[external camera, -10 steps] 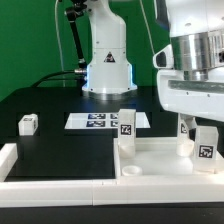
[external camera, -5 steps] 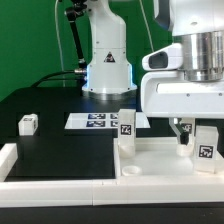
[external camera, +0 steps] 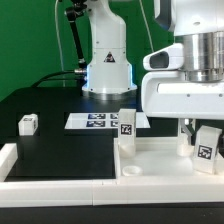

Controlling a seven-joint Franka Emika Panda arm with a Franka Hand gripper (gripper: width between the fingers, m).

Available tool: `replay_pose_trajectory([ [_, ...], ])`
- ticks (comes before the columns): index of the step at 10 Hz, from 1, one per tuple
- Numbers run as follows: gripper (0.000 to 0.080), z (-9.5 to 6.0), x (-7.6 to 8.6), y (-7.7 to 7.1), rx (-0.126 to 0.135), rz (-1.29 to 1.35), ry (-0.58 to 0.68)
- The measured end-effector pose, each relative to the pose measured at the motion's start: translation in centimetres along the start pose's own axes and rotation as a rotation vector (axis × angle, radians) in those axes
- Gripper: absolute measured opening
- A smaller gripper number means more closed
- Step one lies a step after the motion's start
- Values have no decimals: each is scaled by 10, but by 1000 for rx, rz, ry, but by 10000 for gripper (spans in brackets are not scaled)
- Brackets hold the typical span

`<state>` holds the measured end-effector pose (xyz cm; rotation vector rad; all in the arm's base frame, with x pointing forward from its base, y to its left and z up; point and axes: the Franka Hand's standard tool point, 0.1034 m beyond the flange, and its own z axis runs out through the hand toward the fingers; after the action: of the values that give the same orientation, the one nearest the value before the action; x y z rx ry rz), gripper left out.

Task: Assemble square table

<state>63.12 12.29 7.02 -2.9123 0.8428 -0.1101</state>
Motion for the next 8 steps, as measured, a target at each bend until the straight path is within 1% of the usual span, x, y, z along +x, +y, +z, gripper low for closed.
replay_pose_trajectory([
  [1,295,0,1,3,-5,47,-2],
  [2,295,0,1,3,-4,140,-2],
  [4,295,0,5,8,12,533,-19],
  [5,295,1,2,7,26,774,-52],
  [7,294,3,0,5,85,1082,-103],
  [8,294,3,-3,1,82,1188,-112],
])
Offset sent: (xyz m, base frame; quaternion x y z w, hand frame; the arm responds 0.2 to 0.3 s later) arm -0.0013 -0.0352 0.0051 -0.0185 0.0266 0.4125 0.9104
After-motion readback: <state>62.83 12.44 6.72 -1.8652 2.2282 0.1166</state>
